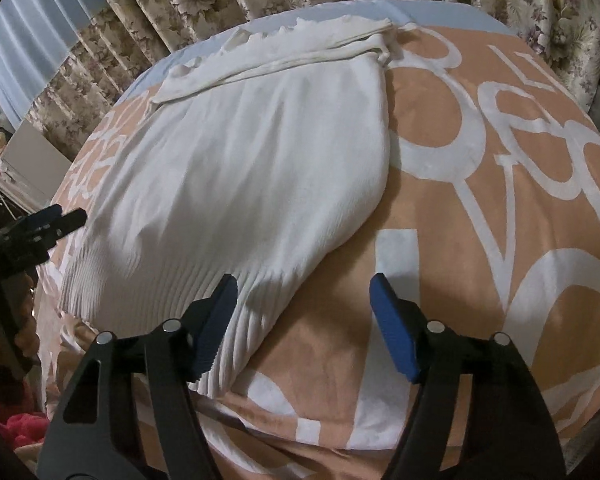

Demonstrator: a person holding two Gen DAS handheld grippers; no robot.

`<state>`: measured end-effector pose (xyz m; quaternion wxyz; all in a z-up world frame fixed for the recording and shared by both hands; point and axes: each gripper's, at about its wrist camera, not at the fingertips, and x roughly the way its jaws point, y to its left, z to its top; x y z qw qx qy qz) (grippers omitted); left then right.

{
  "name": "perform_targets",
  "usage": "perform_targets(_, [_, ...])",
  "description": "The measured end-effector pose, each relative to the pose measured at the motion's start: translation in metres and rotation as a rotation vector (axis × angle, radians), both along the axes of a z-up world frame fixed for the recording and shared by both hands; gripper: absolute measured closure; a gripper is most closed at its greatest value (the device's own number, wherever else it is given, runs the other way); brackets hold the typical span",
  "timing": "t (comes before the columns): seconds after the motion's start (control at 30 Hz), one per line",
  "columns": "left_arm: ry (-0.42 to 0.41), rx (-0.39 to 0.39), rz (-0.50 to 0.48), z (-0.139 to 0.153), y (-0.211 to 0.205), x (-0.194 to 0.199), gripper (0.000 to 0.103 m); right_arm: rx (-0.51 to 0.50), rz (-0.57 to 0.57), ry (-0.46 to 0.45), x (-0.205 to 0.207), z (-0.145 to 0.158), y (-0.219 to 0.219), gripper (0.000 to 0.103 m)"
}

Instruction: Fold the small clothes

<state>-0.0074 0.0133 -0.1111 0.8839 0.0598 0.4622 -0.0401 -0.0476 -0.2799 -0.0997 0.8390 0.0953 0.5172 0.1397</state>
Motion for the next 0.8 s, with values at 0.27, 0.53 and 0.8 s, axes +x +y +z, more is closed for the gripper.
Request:
perform_targets(0.27, [0.053, -0.02, 0.049, -0.012, 0.015, -0.005, 0.002, 0.022, 0.087, 0.015, -0.003, -0.001, 0.017, 0.058])
perform_targets(0.53, [0.094, -0.008, 0.086, -0.018, 0.037, -0.027, 0.002, 0.021, 0.119, 0.036, -0.005, -0.008, 0.026, 0.066])
perform_targets(0.8, [0.162, -0.077, 0.058, -0.032, 0.041, -0.041, 0.002, 0.04, 0.11, 0.055, -0.005, -0.009, 0.02, 0.065])
